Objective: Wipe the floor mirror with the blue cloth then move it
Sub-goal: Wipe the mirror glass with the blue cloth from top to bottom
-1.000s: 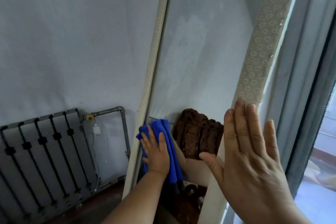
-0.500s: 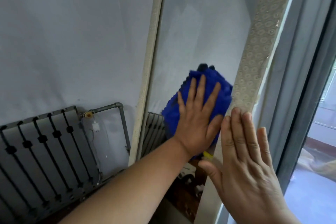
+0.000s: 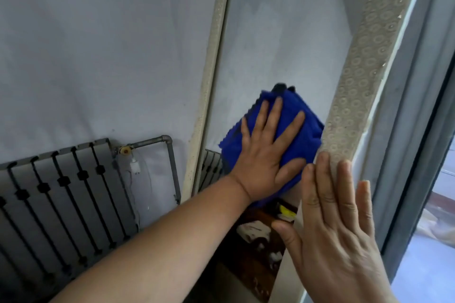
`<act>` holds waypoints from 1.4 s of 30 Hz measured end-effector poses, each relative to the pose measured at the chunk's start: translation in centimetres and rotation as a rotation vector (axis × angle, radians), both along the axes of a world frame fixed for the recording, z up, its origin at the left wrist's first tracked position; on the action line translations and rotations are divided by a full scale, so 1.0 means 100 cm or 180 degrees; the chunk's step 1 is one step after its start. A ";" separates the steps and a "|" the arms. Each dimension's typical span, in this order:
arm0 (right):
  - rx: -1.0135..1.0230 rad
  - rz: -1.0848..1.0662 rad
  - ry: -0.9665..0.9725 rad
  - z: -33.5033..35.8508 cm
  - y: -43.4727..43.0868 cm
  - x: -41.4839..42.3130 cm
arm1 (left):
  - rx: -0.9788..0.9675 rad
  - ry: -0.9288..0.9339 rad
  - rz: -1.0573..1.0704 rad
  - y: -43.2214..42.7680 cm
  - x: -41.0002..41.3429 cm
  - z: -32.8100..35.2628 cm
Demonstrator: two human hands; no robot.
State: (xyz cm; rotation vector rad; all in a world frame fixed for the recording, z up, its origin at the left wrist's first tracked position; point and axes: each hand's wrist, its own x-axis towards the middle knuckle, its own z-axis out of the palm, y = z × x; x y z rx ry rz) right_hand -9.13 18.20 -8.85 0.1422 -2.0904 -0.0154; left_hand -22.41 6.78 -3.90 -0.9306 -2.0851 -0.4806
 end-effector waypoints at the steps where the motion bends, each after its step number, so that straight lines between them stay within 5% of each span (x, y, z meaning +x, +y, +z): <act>1: 0.0027 -0.0006 0.0036 -0.001 0.000 -0.001 | 0.0099 -0.0001 0.0028 0.000 -0.007 0.010; 12: 0.0187 0.0142 0.0502 -0.010 0.006 -0.017 | 0.1935 -0.1030 0.0458 -0.045 -0.071 -0.010; 42: 0.0373 0.0180 0.0679 -0.047 0.011 -0.012 | 0.1573 -0.0904 0.0154 -0.019 -0.014 -0.058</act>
